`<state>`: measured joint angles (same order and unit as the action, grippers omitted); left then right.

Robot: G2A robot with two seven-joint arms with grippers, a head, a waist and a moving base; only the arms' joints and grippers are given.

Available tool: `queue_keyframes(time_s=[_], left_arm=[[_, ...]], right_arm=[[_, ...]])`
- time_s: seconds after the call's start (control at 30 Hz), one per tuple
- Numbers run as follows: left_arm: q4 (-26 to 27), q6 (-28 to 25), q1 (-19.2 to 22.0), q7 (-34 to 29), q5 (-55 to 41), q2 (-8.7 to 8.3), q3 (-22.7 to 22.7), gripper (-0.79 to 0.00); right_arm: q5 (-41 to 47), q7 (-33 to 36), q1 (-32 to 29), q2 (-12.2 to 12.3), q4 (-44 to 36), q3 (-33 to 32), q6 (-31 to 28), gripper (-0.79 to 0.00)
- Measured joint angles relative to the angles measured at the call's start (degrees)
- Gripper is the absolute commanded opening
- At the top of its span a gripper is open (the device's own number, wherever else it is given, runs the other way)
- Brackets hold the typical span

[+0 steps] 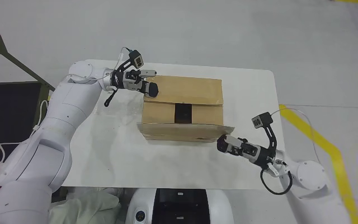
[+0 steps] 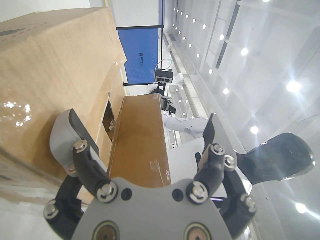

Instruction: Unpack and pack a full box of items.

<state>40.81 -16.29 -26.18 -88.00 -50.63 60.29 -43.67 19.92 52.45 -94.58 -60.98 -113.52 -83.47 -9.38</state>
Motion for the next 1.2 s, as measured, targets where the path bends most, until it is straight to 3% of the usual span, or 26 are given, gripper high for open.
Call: queue_keyframes(time_s=[0.33, 1.2], left_arm=[[0.00, 0.00, 0.00, 0.00, 0.00, 0.00, 0.00, 0.000], [0.00, 0.00, 0.00, 0.00, 0.00, 0.00, 0.00, 0.000]], right_arm=[[-6.02, -7.00, 4.55, -0.64, 3.49, 5.21, -1.58, 0.000], [-6.05, -15.32, 18.07, -2.14, 13.32, 10.03, 1.16, 0.000]])
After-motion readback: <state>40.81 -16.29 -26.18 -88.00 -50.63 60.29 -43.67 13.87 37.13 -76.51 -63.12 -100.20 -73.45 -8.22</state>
